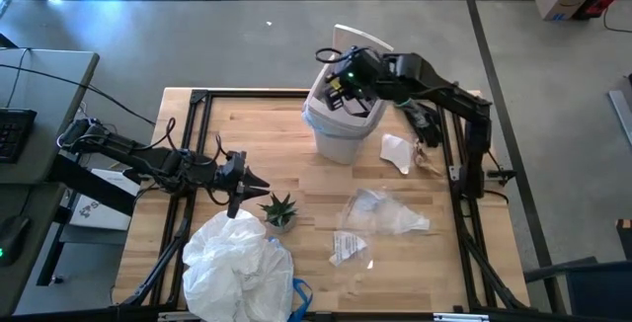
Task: Place trash/remove bag and relplace
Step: Put the transparent plastic into the trash bin
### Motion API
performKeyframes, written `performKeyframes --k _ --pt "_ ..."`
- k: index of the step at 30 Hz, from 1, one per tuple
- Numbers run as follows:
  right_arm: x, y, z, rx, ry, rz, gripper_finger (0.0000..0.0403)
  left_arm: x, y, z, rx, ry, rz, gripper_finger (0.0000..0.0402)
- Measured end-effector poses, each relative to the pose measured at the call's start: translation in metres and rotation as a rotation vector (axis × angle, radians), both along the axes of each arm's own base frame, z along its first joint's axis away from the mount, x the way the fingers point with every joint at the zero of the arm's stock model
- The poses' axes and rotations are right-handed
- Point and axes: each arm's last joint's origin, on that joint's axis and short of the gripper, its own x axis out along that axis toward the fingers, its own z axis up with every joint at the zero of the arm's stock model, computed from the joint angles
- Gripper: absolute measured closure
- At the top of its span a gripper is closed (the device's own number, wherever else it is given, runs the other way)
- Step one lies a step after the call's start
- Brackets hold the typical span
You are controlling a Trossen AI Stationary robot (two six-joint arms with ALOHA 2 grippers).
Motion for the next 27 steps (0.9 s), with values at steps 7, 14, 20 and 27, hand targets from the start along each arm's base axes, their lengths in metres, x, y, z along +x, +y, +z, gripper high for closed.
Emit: performKeyframes --k 7,14,20,27 --pt "0.006 -0.002 -0.016 0.059 0.072 -0.02 0.0403 0.0 0.0 0.0 0.001 0.005 -0.001 0.0321" --pt "0.003 -0.004 -0.017 0.078 0.087 -0.04 0.0387 0.0 0.0 0.0 0.001 0.005 0.0 0.0321" --pt "0.002 -0.003 -0.018 0.088 0.1 -0.035 0.0311 0.0 0.0 0.0 -0.009 0.001 0.003 0.0321" --pt "0.007 0.011 -0.015 -0.058 0.139 -0.001 0.0239 0.0 0.0 0.0 -0.016 0.004 0.006 0.0321"
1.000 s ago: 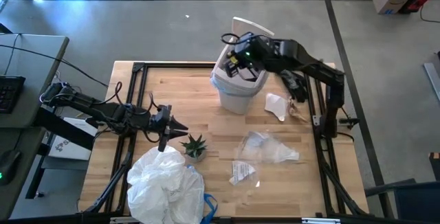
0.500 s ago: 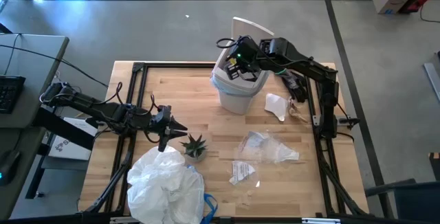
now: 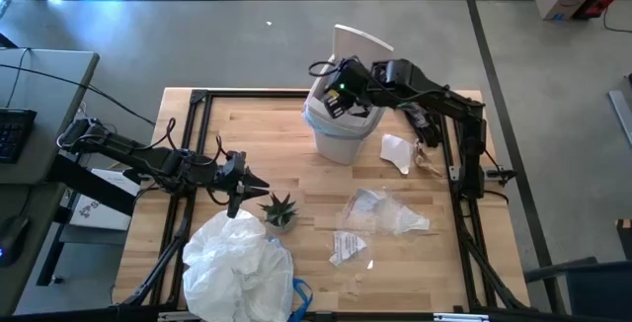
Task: Place trash/remove bag and relplace
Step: Put the transparent plastic into the trash bin
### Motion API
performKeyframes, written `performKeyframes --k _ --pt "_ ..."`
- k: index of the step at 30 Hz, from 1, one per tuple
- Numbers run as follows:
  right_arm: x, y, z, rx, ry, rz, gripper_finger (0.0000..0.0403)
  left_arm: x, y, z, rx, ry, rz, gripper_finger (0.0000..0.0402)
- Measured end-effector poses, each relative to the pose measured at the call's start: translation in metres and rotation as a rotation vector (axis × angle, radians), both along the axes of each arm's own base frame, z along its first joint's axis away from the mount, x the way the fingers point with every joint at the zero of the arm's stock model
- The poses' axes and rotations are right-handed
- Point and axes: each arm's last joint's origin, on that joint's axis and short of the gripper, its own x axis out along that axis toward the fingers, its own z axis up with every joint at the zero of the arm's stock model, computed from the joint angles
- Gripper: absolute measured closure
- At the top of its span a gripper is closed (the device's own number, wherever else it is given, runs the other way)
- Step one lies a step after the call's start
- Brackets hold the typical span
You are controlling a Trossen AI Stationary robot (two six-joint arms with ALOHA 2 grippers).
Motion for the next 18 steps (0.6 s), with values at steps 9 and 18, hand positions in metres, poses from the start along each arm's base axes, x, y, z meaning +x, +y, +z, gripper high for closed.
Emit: performKeyframes --k 9,18 --pt "-0.007 0.054 0.013 -0.011 -0.007 0.127 0.0257 0.0 0.0 -0.001 -0.005 0.008 -0.002 0.0321" --pt "-0.035 0.176 0.02 0.064 -0.075 0.291 0.0255 0.004 -0.002 -0.006 0.004 0.042 -0.01 0.0321"
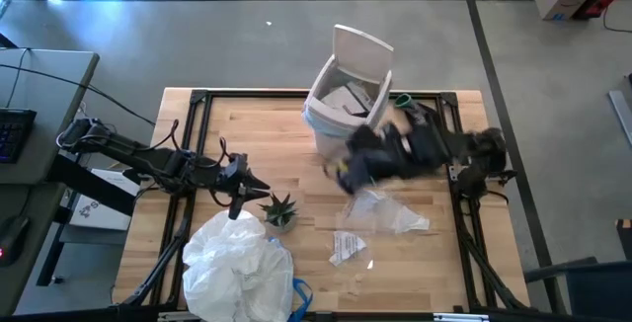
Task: Place trash/remove bag and relplace
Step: Put the transparent plastic into the trash bin
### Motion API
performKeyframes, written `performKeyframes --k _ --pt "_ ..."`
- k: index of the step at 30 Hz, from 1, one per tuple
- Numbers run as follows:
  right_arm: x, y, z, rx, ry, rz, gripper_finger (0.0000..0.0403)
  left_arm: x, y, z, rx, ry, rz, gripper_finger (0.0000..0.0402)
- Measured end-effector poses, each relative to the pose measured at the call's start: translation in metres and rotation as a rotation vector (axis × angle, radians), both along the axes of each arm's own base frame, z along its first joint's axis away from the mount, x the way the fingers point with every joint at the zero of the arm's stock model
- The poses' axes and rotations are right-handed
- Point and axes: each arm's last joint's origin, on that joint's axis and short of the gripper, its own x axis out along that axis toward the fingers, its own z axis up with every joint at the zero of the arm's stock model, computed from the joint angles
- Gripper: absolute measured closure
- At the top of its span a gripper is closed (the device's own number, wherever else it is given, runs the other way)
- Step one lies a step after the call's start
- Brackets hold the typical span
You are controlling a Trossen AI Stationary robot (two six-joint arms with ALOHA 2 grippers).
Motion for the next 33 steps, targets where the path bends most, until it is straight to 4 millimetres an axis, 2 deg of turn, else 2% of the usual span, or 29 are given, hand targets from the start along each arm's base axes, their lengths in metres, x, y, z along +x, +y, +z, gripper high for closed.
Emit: performKeyframes --k 3,6,9,14,17,21,25,30,33 --pt "-0.011 0.042 -0.006 0.018 -0.025 0.041 0.0249 0.003 -0.001 -0.003 0.008 0.015 -0.002 0.0321" --pt "-0.018 0.078 -0.026 0.045 -0.032 0.046 0.0243 0.007 -0.002 -0.008 0.018 0.043 0.0 0.0321" --pt "-0.019 0.114 -0.063 0.074 0.009 0.088 0.024 0.012 -0.004 -0.013 0.025 0.063 0.002 0.0321" --pt "-0.017 0.162 -0.142 0.156 -0.032 0.201 0.024 0.021 -0.006 -0.021 0.033 0.09 0.001 0.0321" --pt "-0.018 0.176 -0.182 0.234 -0.085 0.243 0.024 0.025 -0.008 -0.025 0.023 0.098 -0.012 0.0321" --pt "-0.021 0.186 -0.219 0.316 -0.165 0.29 0.024 0.029 -0.009 -0.028 0.01 0.111 -0.017 0.0321" --pt "-0.023 0.198 -0.258 0.348 -0.151 0.373 0.024 0.03 -0.01 -0.03 -0.002 0.117 -0.01 0.0321" --pt "-0.02 0.213 -0.287 0.334 -0.068 0.444 0.024 0.03 -0.01 -0.03 -0.009 0.121 -0.003 0.0321" --pt "-0.017 0.218 -0.293 0.261 -0.023 0.465 0.024 0.03 -0.01 -0.03 -0.01 0.12 -0.002 0.0321"
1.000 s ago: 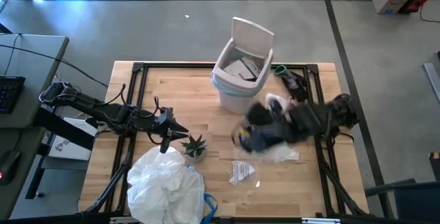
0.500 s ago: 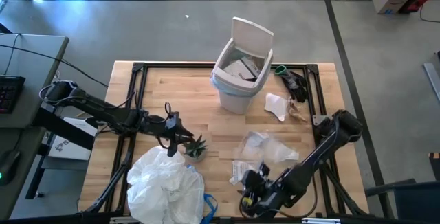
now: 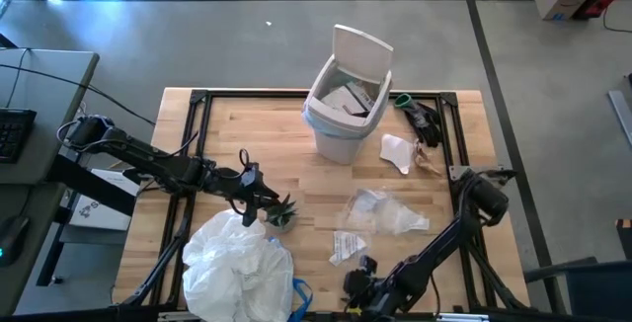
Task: Place trash/remove bag and relplace
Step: Put the transparent plastic into the trash bin
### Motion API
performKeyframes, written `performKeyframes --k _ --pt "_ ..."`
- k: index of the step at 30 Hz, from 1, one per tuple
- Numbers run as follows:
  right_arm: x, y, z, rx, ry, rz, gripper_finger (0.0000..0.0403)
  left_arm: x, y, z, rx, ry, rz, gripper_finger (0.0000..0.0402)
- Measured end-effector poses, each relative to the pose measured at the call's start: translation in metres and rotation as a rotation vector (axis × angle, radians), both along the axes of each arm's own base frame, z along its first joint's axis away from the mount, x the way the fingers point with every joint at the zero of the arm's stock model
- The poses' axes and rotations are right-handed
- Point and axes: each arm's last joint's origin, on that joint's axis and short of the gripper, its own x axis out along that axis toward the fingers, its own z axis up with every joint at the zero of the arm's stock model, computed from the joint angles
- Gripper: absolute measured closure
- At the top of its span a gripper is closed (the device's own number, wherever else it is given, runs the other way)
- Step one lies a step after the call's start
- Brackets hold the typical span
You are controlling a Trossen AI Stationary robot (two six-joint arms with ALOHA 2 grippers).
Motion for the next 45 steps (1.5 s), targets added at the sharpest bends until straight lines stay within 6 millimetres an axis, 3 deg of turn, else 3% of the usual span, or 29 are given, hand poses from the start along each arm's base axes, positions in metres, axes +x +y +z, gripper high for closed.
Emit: performKeyframes --k 6,13,18,24,30,35,40,45 --pt "0.003 0.004 -0.022 -0.129 0.099 0.02 0.0232 0.0 0.0 0.001 -0.006 -0.006 0.003 0.0321" --pt "0.004 0.007 -0.037 -0.136 0.124 -0.009 0.0229 0.0 0.0 0.001 -0.017 -0.005 0.009 0.0321" --pt "0.003 0.006 -0.04 -0.133 0.148 -0.022 0.028 0.0 0.0 0.001 -0.018 -0.008 0.01 0.0321" --pt "0.002 0.005 -0.041 -0.118 0.163 -0.026 0.0385 0.001 0.0 0.003 -0.025 -0.03 0.009 0.0321" --pt "0.006 0.002 -0.032 -0.077 0.161 -0.053 0.0401 0.001 0.0 0.003 -0.026 -0.031 0.009 0.0321" --pt "0.008 -0.014 0.003 -0.126 0.108 -0.049 0.0403 0.001 -0.001 0.003 -0.03 -0.029 0.0 0.0321" --pt "0.007 -0.044 0.076 -0.194 -0.059 -0.09 0.0403 0.001 -0.001 0.003 -0.03 -0.029 -0.002 0.0321" --pt "-0.002 -0.093 0.157 -0.348 -0.262 -0.144 0.0403 0.002 -0.001 0.003 -0.018 -0.034 -0.013 0.0321"
